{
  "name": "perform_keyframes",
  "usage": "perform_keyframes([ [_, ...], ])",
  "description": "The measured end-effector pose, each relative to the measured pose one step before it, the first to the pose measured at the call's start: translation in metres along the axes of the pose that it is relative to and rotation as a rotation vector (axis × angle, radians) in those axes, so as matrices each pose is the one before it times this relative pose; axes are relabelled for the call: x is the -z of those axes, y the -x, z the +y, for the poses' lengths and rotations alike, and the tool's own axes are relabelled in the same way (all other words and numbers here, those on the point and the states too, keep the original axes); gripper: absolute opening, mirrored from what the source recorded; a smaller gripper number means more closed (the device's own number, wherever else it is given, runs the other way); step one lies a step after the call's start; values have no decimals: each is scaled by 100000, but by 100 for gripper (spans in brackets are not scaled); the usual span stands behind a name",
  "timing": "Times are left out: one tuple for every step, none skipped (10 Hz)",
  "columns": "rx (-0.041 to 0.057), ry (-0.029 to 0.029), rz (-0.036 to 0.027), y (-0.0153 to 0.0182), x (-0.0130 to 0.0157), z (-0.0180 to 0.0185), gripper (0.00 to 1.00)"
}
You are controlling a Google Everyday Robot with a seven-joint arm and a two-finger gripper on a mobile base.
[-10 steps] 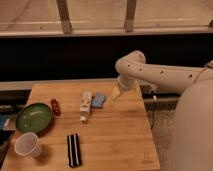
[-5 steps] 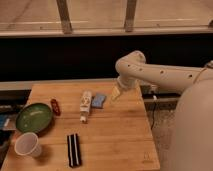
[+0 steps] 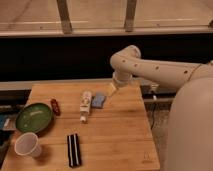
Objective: Place the pepper in the ceramic bowl
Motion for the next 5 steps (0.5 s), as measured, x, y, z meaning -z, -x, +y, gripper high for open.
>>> perform_keyframes([
  [3933,747,-876,1973,163,1622,80],
  [3719,818,-953,1850,84,1541,80],
  [3962,1388,-1330,1908,21,1663,80],
  [2720,1007,-815,1225,-120,995,80],
  [4046,1731,-1142,1580,-296,1332,80],
])
